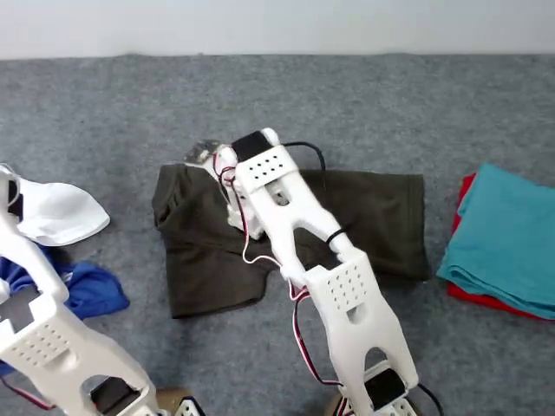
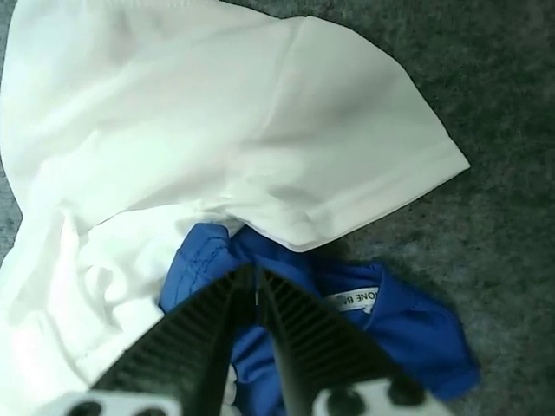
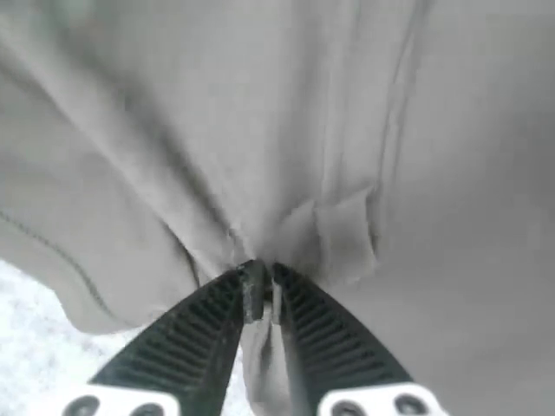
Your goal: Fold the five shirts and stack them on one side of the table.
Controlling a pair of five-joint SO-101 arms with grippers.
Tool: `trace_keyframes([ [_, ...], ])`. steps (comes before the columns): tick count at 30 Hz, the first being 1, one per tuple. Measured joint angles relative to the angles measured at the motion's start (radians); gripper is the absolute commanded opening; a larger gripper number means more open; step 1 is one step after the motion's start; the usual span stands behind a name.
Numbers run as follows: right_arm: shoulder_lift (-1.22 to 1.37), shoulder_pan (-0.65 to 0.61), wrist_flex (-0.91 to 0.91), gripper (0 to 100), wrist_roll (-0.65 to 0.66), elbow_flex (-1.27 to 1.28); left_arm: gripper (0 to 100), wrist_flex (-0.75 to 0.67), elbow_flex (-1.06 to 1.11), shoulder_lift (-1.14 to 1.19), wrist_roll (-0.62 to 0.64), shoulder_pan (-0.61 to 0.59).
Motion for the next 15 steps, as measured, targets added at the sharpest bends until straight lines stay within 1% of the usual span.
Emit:
trace_keyframes([
  [5,-0.005,-0.011,0.0,4.1,-0.003,0.081,1,-0.003,0.0,0.0,0.0,0.018],
  [11,-0.02,-0.017,0.0,4.3,-0.003,0.083,1,-0.012,0.0,0.0,0.0,0.02],
  [15,-0.097,-0.017,0.0,4.3,-0.003,0.083,1,-0.015,0.0,0.0,0.0,0.02],
])
